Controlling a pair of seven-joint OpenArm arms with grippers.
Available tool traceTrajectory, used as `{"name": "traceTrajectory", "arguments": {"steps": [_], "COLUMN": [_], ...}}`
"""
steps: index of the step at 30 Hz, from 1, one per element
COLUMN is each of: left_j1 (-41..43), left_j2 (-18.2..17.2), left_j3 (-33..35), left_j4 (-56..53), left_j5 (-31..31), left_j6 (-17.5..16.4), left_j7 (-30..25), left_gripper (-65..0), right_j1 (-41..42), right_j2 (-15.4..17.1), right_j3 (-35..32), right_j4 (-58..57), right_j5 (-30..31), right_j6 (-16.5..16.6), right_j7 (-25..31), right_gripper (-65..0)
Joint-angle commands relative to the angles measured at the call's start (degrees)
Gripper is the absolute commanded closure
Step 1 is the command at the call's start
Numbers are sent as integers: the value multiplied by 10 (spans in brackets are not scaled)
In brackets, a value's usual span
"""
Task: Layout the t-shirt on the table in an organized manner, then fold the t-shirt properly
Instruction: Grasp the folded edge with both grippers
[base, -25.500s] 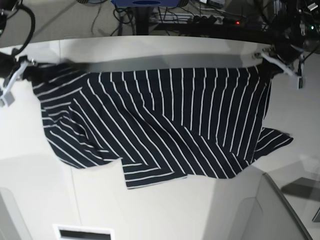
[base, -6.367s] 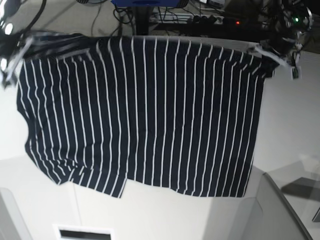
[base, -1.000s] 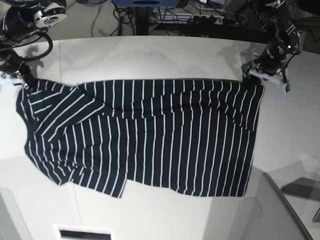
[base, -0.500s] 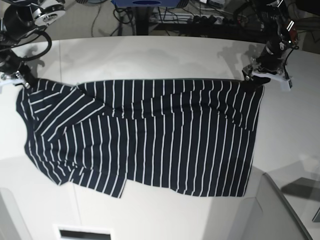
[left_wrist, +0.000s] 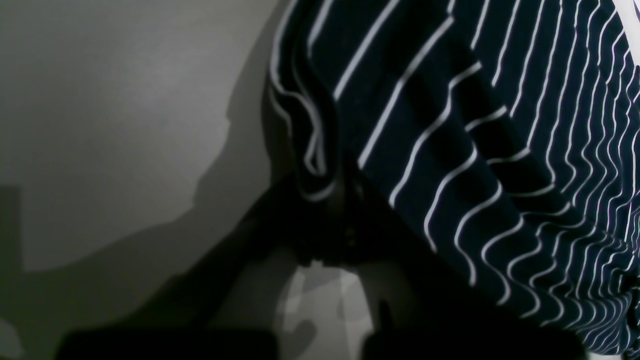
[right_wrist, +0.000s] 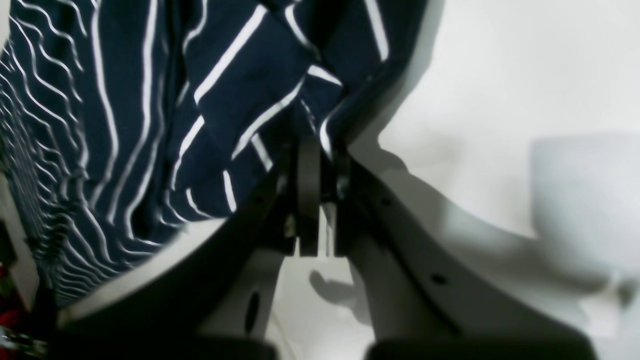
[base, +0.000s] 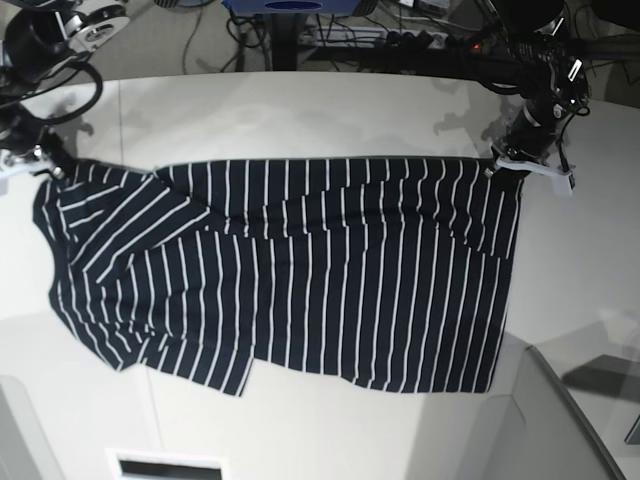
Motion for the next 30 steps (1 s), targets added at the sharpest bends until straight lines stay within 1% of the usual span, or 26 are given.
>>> {"name": "traceTrajectory", "arguments": {"steps": [1, 6, 12, 16, 23, 25, 28, 30], "left_j1": [3, 27, 50, 68, 113, 126, 139, 142], "left_j2": [-19, -25, -32, -29, -29, -29, -29, -29], "left_j3": [1, -3, 2, 0, -3, -3, -3, -3], "left_j4": [11, 65, 105, 106, 119, 133, 149, 151], "left_j5": [8, 8, 8, 8, 7, 6, 8, 8], "left_j6": [6, 6, 6, 6, 6, 6, 6, 6], "left_j7": [8, 9, 10, 10, 7, 7, 7, 7], "left_gripper": [0, 0, 0, 0, 0, 0, 0, 0], "right_j1": [12, 20, 17, -1, -35, -43, -59, -67], "right_j2": [17, 29, 28, 25, 25, 24, 12, 9], "right_j3": [0, -5, -58, -57, -56, -56, -56, -56], "right_j4": [18, 60, 86, 86, 86, 86, 86, 86], "right_j5": [6, 3, 3, 7, 8, 8, 8, 8], "right_j6": [0, 0, 0, 0, 0, 0, 0, 0], "right_j7": [4, 2, 1, -7, -43, -43, -43, -43], "right_gripper": [-8, -8, -8, -8, -8, -8, -8, -8]}}
